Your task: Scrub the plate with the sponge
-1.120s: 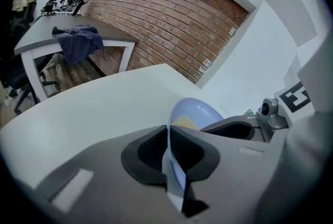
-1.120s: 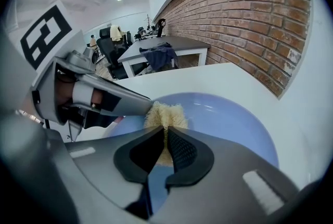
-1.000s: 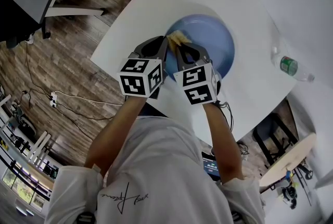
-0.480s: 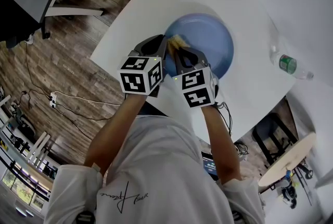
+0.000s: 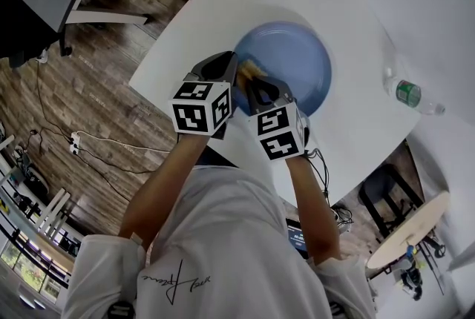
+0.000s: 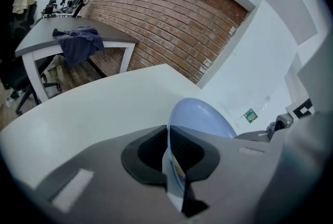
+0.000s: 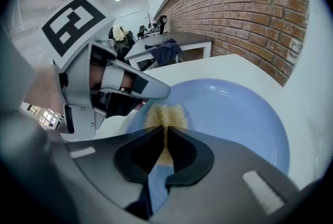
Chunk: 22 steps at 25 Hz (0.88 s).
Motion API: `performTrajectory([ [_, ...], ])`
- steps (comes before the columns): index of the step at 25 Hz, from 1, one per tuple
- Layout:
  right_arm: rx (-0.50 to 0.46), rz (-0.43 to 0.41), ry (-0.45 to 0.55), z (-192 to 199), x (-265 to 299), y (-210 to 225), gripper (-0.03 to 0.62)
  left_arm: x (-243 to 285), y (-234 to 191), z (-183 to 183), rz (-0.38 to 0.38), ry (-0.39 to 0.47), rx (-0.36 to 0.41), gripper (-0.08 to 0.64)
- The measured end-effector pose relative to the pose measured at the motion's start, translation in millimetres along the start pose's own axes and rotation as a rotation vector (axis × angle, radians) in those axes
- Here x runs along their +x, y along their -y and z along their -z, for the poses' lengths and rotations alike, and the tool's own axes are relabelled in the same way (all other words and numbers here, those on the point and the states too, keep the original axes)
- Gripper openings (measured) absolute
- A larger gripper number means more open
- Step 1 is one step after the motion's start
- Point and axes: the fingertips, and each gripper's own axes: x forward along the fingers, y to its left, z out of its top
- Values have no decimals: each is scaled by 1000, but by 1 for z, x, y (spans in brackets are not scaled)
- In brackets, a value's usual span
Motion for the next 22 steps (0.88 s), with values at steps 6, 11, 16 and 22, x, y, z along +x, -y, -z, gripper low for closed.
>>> performTrajectory([
  [6, -20, -27, -18, 7, -4, -6, 29, 0, 2, 1, -5, -4, 17, 31],
  [11, -29, -46, -44, 12, -6, -12, 29, -1, 0, 0, -8, -2, 18, 31],
  [16, -44, -63, -70, 21, -11, -16, 29, 0, 1, 0, -8, -2, 18, 31],
  [22, -34, -74, -81, 30, -14, -18, 29, -1, 0, 0, -10, -3, 20, 31],
])
